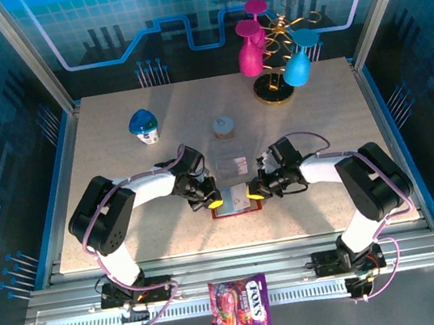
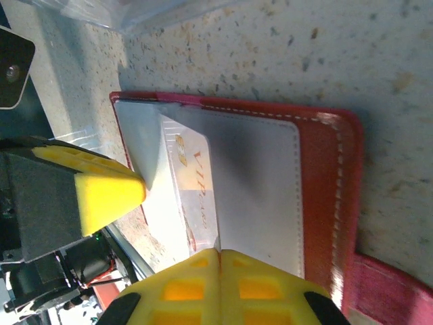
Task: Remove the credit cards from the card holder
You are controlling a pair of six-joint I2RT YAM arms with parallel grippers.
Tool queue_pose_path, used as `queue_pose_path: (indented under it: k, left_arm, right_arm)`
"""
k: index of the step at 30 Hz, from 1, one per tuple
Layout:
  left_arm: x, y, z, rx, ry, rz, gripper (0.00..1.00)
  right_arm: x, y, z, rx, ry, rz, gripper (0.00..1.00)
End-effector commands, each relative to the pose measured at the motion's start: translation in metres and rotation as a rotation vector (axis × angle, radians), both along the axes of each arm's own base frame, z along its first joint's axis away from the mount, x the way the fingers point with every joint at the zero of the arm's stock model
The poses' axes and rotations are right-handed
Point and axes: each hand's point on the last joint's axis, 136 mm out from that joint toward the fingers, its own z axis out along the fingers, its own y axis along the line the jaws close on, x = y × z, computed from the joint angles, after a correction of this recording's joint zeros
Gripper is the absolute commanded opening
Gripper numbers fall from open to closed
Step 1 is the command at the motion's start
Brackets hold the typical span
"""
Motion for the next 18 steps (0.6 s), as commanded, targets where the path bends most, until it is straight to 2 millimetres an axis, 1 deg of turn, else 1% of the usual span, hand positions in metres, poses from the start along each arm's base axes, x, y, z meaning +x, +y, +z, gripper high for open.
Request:
queue_pose_path:
  k: [1, 18]
  left_arm:
    - [-0.0127, 0.0111, -0.0145, 0.079, 0.049, -0.01, 0.05]
    - [-0.0131, 0.0108, -0.0149, 0.076, 0.049, -0.009, 0.05]
  right_arm:
    - [-0.0062, -0.0093, 0.0004, -0.02, 0.008, 0.014, 0.05]
    - [-0.0025, -0.0142, 0.0071, -0.057, -0.017, 0.03, 0.05]
